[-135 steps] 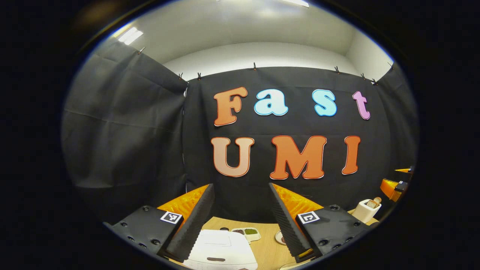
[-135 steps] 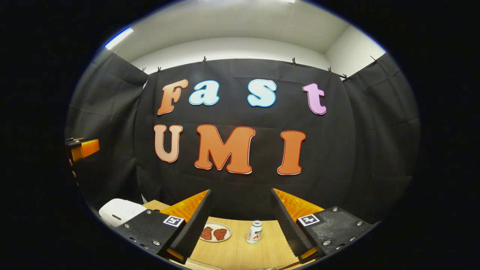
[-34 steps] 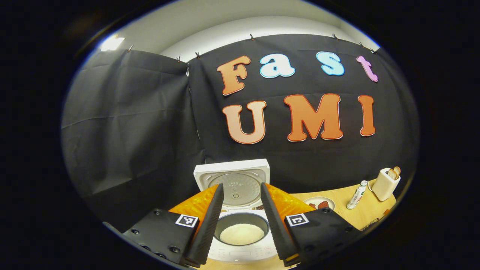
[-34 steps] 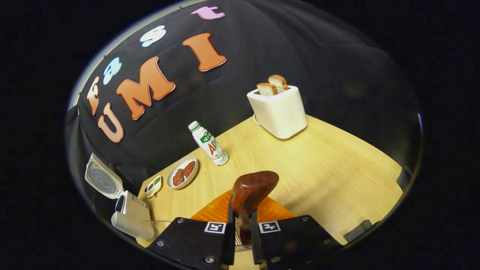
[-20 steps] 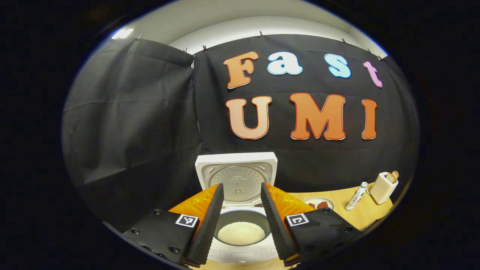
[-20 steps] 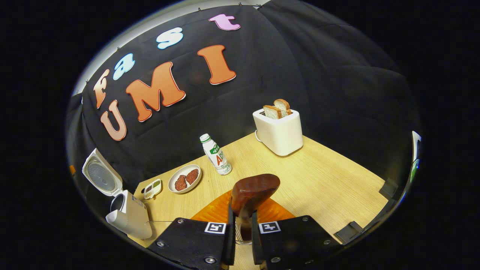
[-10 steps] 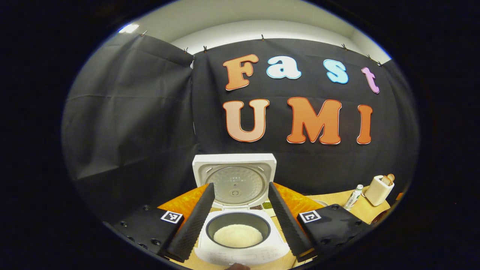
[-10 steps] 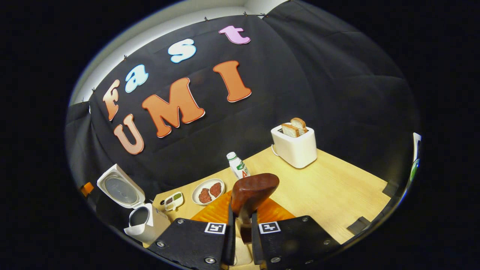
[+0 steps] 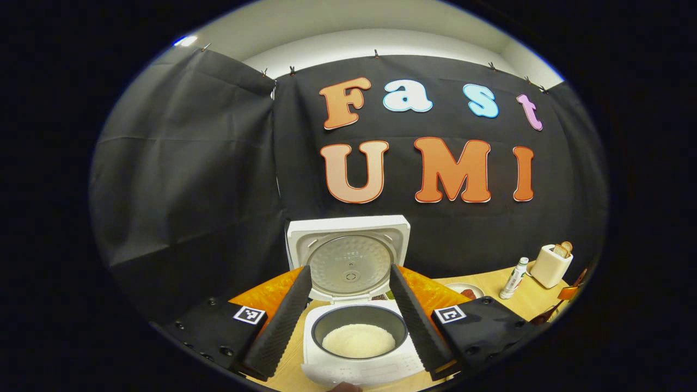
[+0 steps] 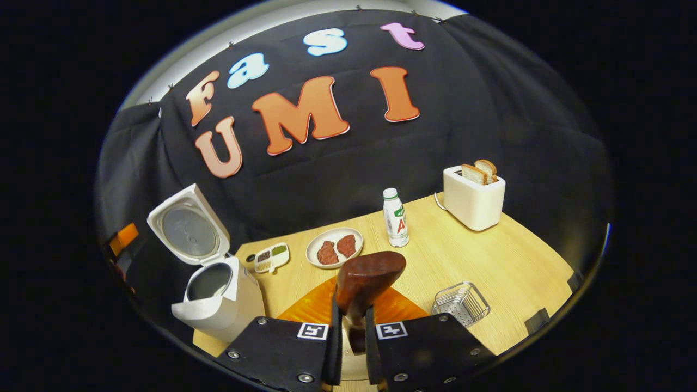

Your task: Close the left gripper, press the button to open the rice cooker; take a wooden spoon from the chopstick holder with the right hand, scoop a spoonful of rice and pour it into the rice cooker, then put the wooden spoon back into the chopstick holder.

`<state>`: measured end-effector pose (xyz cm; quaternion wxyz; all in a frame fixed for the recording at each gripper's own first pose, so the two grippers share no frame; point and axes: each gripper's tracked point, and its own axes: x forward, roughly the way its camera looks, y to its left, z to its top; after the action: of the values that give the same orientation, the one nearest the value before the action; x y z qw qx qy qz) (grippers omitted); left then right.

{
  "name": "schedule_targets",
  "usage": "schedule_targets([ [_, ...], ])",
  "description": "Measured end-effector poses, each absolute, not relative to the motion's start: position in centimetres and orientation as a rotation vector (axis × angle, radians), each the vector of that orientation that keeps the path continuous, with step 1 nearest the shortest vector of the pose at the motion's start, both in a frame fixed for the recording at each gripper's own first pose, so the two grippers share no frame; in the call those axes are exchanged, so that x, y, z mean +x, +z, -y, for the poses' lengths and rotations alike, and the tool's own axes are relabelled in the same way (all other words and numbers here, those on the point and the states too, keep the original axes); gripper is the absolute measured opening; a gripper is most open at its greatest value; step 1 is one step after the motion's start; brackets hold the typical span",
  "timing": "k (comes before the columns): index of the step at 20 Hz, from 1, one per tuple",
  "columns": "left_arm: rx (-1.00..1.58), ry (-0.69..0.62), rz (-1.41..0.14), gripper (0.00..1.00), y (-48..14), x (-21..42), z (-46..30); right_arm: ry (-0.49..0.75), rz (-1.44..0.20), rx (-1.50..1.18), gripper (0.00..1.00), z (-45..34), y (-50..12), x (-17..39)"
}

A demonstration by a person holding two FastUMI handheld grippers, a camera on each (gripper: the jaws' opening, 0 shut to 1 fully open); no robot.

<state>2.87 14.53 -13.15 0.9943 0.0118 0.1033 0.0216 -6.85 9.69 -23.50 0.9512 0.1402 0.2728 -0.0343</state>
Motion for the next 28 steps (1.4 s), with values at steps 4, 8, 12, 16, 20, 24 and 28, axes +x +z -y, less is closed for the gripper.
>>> schedule_targets([
  [4, 0.000, 0.039, -0.214, 0.97, -13.4, 2.5, -15.8, -0.048, -0.614, 0.174, 0.18, -11.8, -26.6, -7.5],
  [8, 0.005, 0.070, -0.216, 0.96, -13.8, 2.1, -17.3, -0.030, -0.655, 0.095, 0.18, -12.3, -29.1, -7.9],
  [12, -0.001, 0.122, -0.217, 0.96, -13.6, 0.7, -18.5, -0.007, -0.665, -0.003, 0.18, -11.9, -31.1, -7.6],
  [16, -0.007, 0.146, -0.228, 0.97, -14.0, 0.1, -18.6, -0.022, -0.684, -0.021, 0.18, -12.1, -33.3, -8.0],
  [20, 0.005, 0.151, -0.234, 0.96, -14.2, 0.1, -18.5, -0.021, -0.692, -0.060, 0.18, -12.0, -33.5, -8.9],
  [24, 0.001, 0.137, -0.256, 0.97, -15.1, 0.4, -17.8, -0.035, -0.754, 0.000, 0.18, -12.1, -34.2, -11.0],
  [28, 0.006, 0.118, -0.270, 0.96, -15.6, 0.7, -17.5, -0.056, -0.800, 0.062, 0.18, -12.1, -34.4, -11.9],
])
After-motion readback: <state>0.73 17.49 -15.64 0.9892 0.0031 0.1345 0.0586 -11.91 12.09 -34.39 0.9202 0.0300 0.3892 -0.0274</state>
